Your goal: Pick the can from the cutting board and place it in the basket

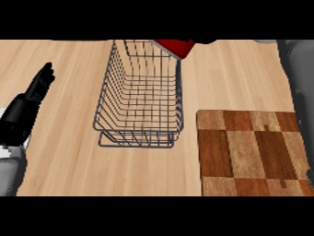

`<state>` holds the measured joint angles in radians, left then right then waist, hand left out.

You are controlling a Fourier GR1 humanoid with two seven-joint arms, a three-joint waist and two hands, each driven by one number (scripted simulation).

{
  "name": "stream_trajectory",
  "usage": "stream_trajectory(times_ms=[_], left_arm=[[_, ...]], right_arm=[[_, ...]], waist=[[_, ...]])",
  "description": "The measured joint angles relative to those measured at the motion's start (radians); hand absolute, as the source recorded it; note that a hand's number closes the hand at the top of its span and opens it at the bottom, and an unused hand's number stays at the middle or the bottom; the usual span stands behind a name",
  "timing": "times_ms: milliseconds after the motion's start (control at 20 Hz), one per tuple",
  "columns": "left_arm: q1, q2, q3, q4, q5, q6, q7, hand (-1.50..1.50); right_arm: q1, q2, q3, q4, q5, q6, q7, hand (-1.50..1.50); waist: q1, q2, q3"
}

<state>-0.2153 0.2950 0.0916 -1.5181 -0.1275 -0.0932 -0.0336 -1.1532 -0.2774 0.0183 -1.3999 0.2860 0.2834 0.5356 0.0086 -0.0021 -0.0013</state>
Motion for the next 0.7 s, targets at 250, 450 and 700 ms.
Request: stream_trajectory(times_ms=[250, 450, 700], left_arm=[[0.015, -0.018, -0.018, -0.034, -0.015, 0.005, 0.02, 0.0], [0.013, -0.023, -0.018, -0.022, -0.018, 0.002, 0.01, 0.0], [0.008, -0.024, -0.01, -0.026, -0.024, 0.005, 0.015, 0.0]], right_arm=[[-0.089, 0.087, 0.032, 0.098, 0.024, -0.019, 0.071, 1.5], [-0.161, 0.138, 0.057, 0.191, 0.035, 0.004, 0.119, 1.5], [-0.17, 0.179, 0.083, 0.273, 0.052, 0.034, 0.143, 1.5]], waist=[[0.005, 0.001, 0.0], [0.006, 0.002, 0.0], [0.003, 0.003, 0.0]])
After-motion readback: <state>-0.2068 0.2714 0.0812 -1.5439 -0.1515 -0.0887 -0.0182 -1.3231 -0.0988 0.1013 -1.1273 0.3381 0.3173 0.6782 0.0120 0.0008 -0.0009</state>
